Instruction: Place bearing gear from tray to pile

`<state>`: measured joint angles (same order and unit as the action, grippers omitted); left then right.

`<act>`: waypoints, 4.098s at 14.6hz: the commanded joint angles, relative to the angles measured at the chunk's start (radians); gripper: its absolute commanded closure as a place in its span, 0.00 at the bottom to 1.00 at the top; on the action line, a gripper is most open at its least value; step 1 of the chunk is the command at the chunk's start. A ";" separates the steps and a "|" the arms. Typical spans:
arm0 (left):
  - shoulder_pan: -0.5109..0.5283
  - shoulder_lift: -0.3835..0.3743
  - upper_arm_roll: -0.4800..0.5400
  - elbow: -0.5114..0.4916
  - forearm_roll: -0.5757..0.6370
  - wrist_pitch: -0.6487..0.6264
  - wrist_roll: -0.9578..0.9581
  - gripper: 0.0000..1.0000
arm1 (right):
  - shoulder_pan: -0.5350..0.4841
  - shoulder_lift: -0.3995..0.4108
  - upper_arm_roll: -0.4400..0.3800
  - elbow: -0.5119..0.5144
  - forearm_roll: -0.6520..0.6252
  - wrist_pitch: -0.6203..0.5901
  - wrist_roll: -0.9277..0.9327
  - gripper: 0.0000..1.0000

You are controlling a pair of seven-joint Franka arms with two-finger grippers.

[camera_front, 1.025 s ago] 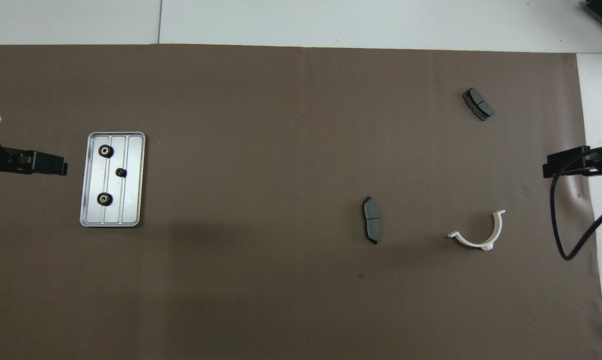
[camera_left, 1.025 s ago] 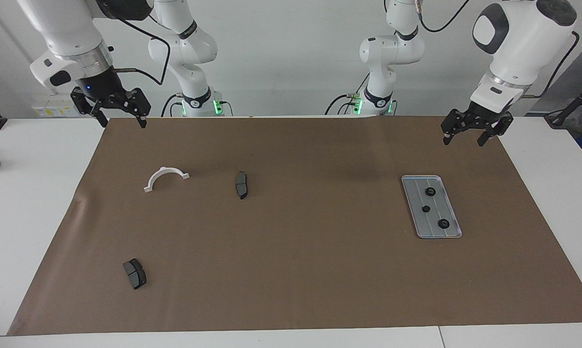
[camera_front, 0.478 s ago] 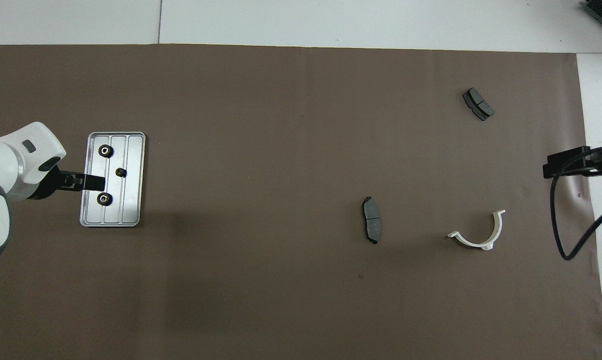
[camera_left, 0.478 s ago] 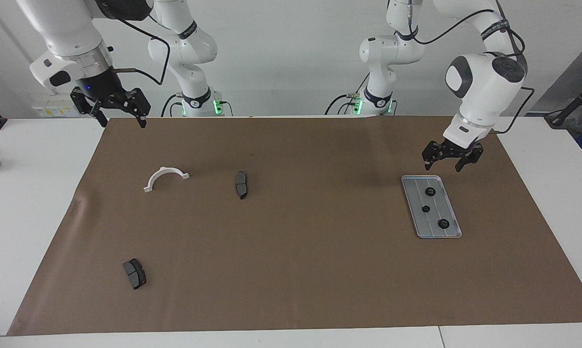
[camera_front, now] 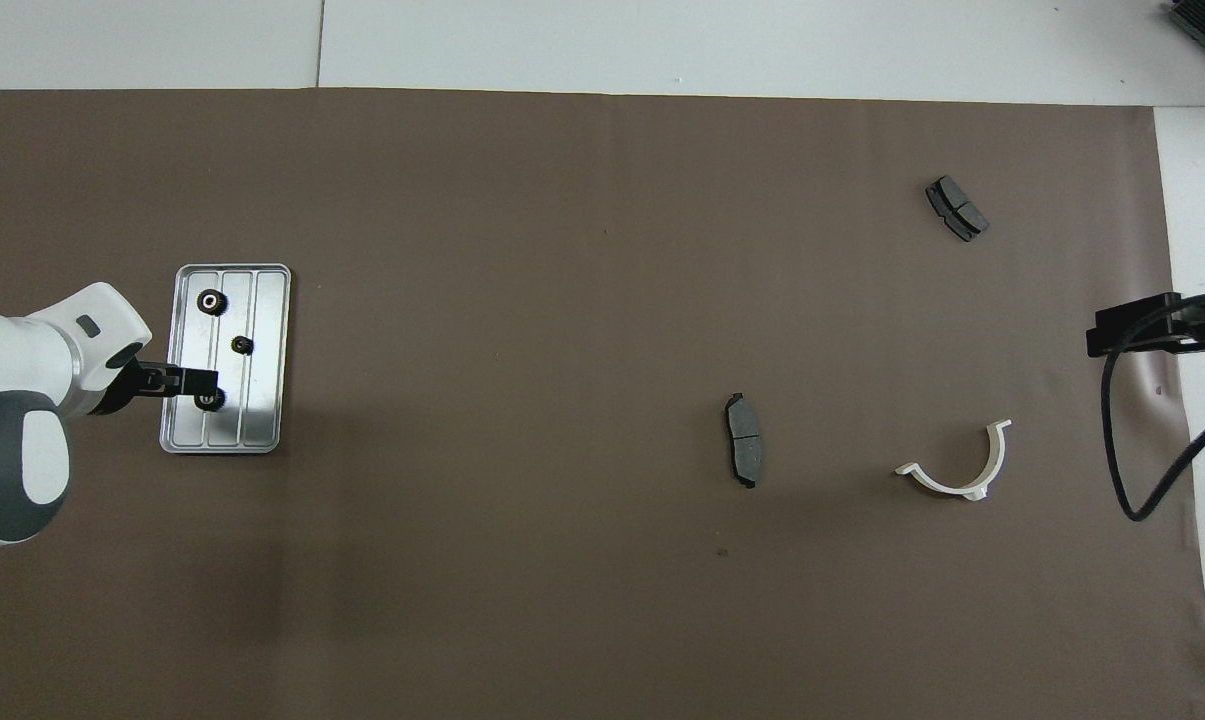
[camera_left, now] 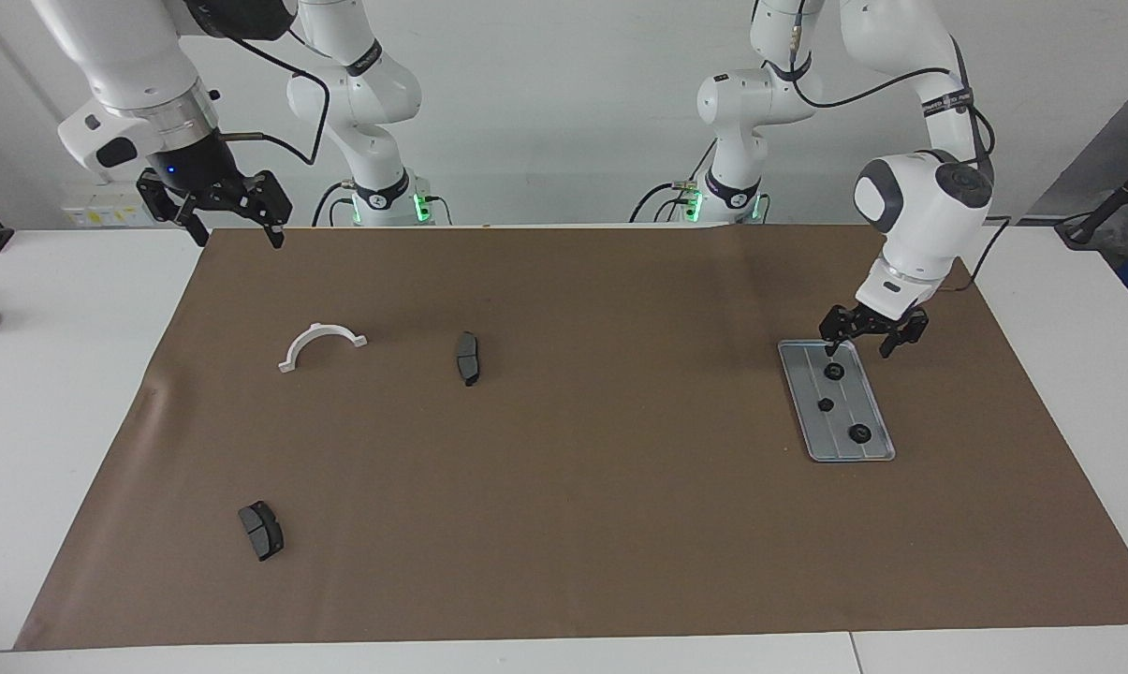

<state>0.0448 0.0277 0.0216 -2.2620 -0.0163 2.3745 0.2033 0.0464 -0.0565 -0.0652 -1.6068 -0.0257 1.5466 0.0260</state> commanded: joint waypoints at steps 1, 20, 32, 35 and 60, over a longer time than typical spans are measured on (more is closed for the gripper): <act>0.010 0.041 -0.006 -0.018 0.010 0.054 0.011 0.05 | -0.007 0.003 0.005 0.012 0.013 -0.020 0.012 0.00; -0.015 0.086 -0.015 0.051 0.009 0.028 -0.008 1.00 | -0.014 0.000 0.005 0.010 0.015 -0.023 0.011 0.00; -0.451 0.338 -0.008 0.447 0.119 -0.009 -0.474 1.00 | -0.011 -0.020 0.004 -0.028 0.013 -0.011 0.012 0.00; -0.525 0.480 -0.003 0.654 0.150 -0.081 -0.619 1.00 | -0.013 -0.022 0.005 -0.030 0.012 -0.005 0.026 0.00; -0.513 0.329 -0.008 0.422 0.108 0.127 -0.609 0.00 | 0.300 0.335 0.007 -0.099 0.072 0.647 0.310 0.00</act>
<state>-0.5110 0.4949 0.0168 -1.6881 0.1014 2.5157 -0.4577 0.3164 0.2466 -0.0588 -1.7164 0.0326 2.1346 0.2970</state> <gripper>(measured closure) 0.000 0.000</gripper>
